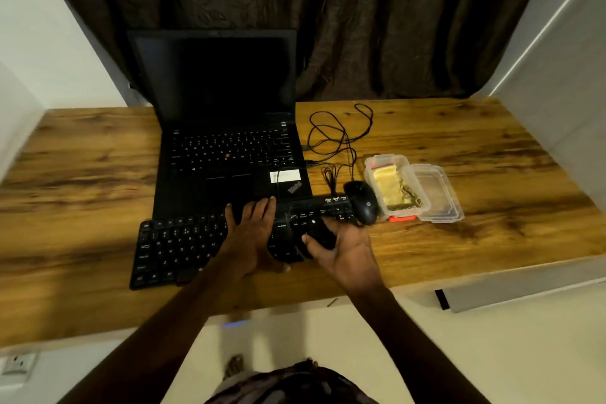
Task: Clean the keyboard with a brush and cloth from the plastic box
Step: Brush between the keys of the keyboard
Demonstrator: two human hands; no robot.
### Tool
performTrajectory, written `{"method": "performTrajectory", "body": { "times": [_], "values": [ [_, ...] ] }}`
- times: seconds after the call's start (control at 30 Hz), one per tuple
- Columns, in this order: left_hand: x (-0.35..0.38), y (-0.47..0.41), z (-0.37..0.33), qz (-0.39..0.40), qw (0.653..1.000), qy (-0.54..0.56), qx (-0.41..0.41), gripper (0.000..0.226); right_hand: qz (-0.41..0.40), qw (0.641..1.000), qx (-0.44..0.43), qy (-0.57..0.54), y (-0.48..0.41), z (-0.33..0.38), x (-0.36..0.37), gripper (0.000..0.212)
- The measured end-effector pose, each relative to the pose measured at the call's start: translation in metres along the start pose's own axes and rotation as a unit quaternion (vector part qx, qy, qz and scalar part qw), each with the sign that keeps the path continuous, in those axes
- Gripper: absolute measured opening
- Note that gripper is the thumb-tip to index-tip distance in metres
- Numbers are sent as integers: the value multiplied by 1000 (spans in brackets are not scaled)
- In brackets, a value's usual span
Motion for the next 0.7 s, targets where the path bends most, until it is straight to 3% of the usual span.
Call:
{"method": "performTrajectory", "body": {
  "times": [0.17,0.27,0.5,0.7],
  "values": [
    [-3,1,0,-23,1000,2,4,152,-34,999,9,-23,1,-10,-19,57],
    [-2,1,0,-23,1000,-1,6,152,-63,998,12,-7,2,-11,-28,55],
    [-2,-3,-1,11,999,-40,-9,147,47,997,35,54,8,8,21,38],
    [-2,1,0,13,999,-44,-3,149,-69,997,16,8,13,0,-15,51]
  ]
}}
Point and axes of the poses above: each hand's wrist, its own y-axis away from the middle knuckle, its own x-axis out of the palm, z = x × y, the point moved 8 cm from there along -y, towards the middle knuckle, and after that the axes turned 15 degrees about -y, right-handed, at the moved point
